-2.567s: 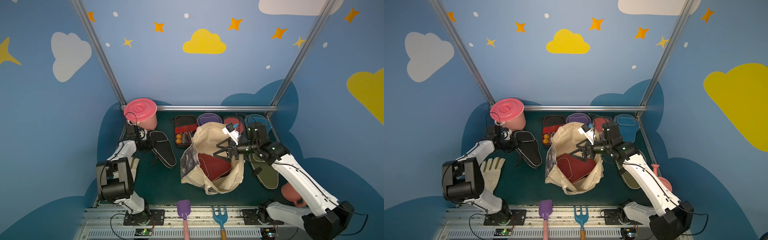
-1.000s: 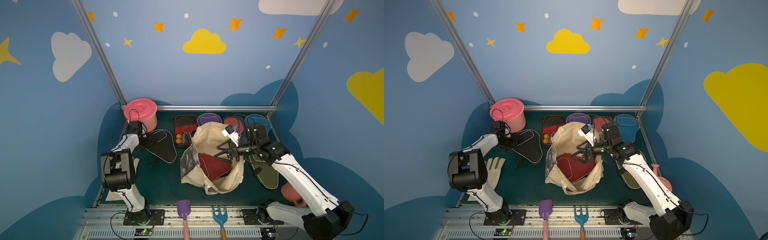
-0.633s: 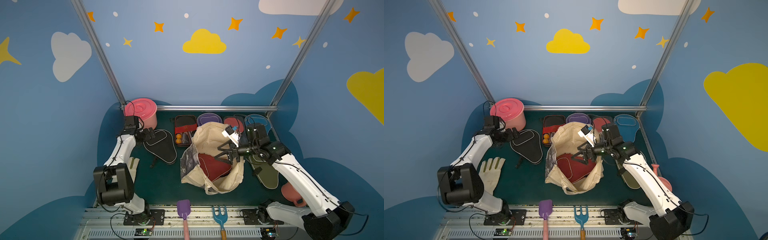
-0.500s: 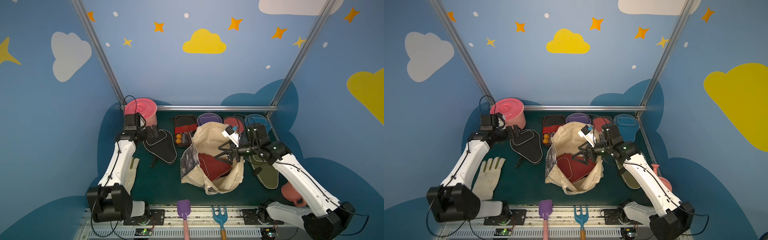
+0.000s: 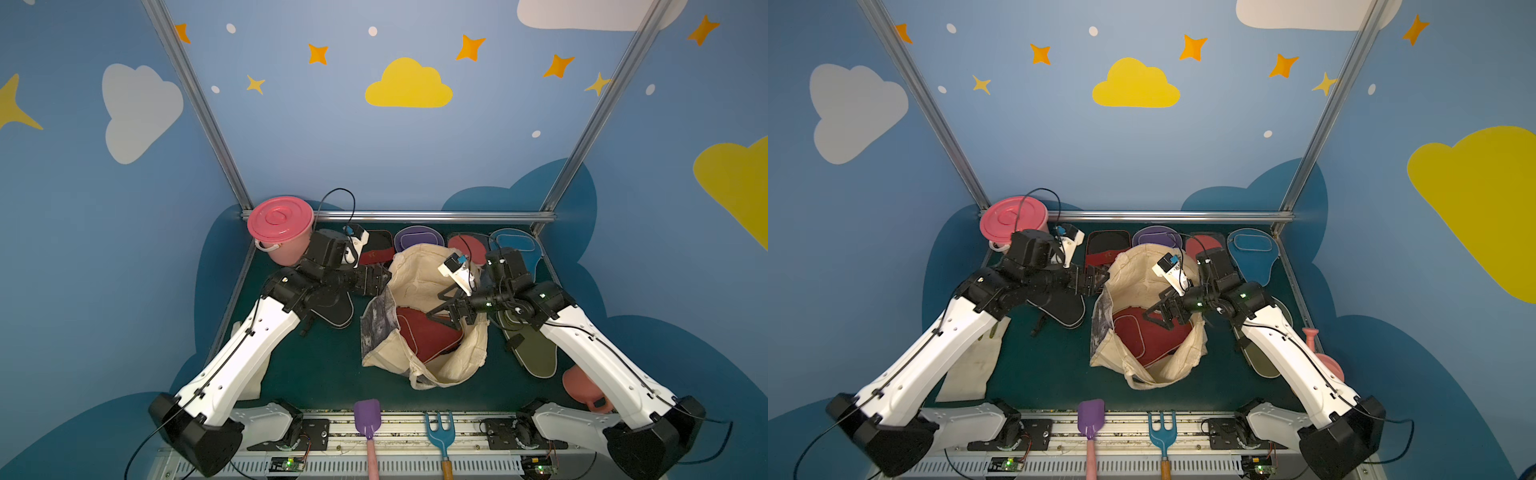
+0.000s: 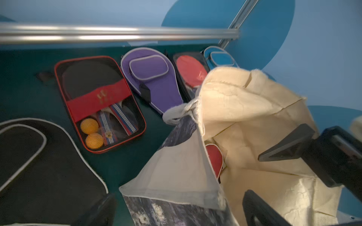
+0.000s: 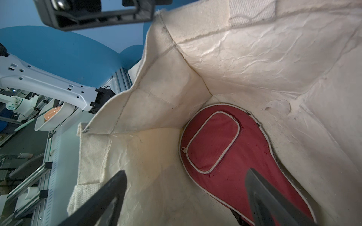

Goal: Remove the ping pong set from the canvas bag
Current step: Place the ping pong set at the center of the board, then adjust the canvas bag at the center of the board.

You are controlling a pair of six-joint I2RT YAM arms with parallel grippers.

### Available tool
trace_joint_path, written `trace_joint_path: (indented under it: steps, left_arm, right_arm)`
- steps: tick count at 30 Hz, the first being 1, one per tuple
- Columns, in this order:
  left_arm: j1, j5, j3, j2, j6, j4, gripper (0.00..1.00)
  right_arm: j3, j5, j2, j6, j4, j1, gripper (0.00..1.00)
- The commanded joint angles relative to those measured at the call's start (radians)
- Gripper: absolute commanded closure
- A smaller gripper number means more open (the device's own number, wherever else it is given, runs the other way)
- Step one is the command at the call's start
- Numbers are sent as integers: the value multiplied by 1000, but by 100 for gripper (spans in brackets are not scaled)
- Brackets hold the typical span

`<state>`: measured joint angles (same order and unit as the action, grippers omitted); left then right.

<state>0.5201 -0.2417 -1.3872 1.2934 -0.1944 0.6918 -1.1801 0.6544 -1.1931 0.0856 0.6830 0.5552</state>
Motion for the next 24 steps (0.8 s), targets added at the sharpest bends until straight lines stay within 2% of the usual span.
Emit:
trace_joint_path:
  steps: [1, 4, 6, 7, 8, 9, 11, 13, 14, 18, 24]
  left_arm:
    - [29, -13, -48, 75, -18, 3, 0]
    - [44, -25, -75, 134, -16, 11, 1]
    - [47, -31, -84, 159, -19, 8, 6]
    - [47, -37, -91, 168, -20, 7, 11]
    - [50, -45, -95, 175, -19, 2, 18]
    - [50, -56, -100, 177, -19, -3, 31]
    - [52, -68, -113, 186, -17, -12, 68]
    - [54, -82, -128, 193, -7, -13, 92]
    - [55, -93, -134, 192, 4, -15, 97]
    - [75, -131, -96, 141, 52, -87, 97]
    - [83, -188, 93, -51, 72, -322, 97]
  right_arm:
    - [-4, -46, -3, 11, 26, 14, 8]
    - [3, -57, -2, 12, 29, 20, 8]
    - [2, -66, -5, 14, 32, 20, 8]
    - [3, -70, -6, 16, 32, 21, 8]
    - [1, -74, -9, 20, 32, 25, 8]
    - [-2, -79, -14, 22, 35, 28, 8]
    - [-9, -91, -27, 31, 43, 36, 8]
    - [-17, -95, -39, 42, 49, 49, 8]
    - [-21, -99, -44, 47, 53, 58, 8]
    - [-19, -120, -54, 62, 42, 101, 8]
    - [61, -220, -54, 67, -23, 169, 8]
